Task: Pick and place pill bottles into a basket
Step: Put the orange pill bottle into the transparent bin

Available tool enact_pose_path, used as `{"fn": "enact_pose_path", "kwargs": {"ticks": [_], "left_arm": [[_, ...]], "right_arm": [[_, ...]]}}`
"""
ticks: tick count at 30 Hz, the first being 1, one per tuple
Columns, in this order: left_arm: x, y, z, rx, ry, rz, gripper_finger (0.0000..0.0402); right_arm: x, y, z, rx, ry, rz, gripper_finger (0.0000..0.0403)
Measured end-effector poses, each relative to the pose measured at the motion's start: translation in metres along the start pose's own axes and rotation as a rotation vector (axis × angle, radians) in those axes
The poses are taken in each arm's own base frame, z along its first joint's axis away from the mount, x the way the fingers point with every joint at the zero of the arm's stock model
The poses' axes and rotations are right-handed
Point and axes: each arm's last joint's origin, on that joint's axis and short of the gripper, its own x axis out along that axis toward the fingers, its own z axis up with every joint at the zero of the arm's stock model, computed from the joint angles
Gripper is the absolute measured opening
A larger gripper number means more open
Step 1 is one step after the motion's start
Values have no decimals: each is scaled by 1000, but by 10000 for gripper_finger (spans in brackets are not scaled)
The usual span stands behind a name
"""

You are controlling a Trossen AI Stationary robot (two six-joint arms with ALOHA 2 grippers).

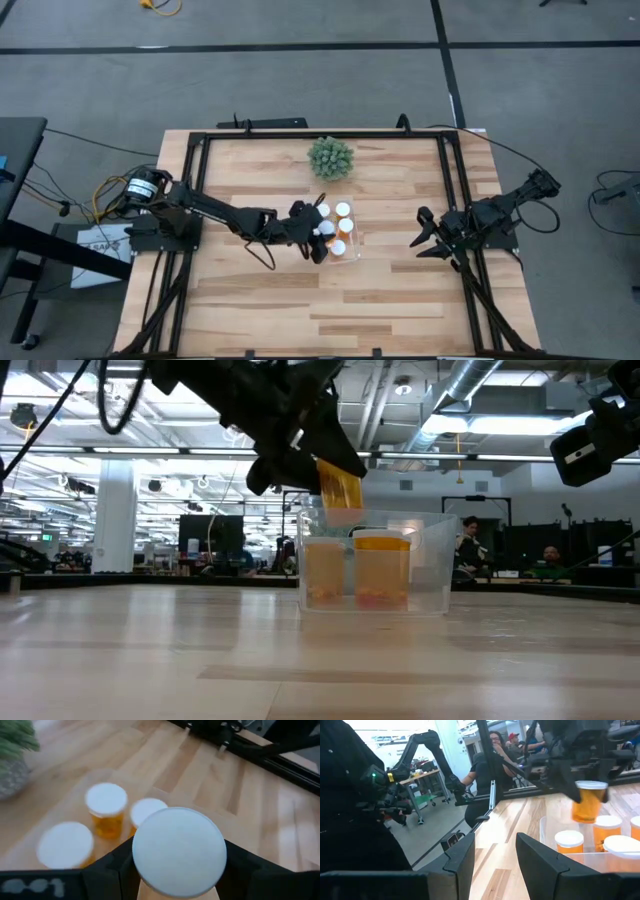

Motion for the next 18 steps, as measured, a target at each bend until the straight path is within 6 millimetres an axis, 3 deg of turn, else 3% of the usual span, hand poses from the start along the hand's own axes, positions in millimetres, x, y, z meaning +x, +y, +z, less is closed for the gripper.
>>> {"fn": "enact_pose_path", "kwargs": {"ticks": [18], "left_arm": [[-5,-7,-13,-20,45,25,180]], "right_arm": [[0,0,0,0,0,0,136]]}}
